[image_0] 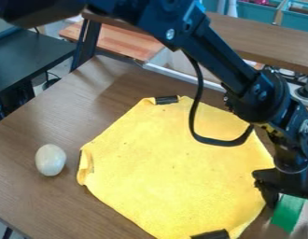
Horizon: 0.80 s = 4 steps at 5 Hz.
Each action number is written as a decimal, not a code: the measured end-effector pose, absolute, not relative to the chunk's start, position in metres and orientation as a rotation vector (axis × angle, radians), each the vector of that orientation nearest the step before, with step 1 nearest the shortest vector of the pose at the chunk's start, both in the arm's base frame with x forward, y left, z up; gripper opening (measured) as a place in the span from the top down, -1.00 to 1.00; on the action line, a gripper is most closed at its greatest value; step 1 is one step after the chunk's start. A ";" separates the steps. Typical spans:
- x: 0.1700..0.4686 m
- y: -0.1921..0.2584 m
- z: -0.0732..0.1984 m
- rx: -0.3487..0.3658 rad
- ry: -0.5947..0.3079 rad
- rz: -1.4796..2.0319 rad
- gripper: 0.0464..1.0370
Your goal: Put the green object to the left side of the cloth
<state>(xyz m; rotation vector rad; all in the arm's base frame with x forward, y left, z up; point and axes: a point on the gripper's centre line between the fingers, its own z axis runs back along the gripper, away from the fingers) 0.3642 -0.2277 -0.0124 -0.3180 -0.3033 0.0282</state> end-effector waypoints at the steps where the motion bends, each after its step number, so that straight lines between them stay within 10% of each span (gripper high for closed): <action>1: 0.359 -0.229 0.001 -0.357 -0.329 -0.007 -0.92; 2: 0.356 -0.225 0.028 -0.393 -0.425 -0.101 -0.92; 4: 0.372 -0.177 0.059 -0.154 -0.420 -0.214 -0.92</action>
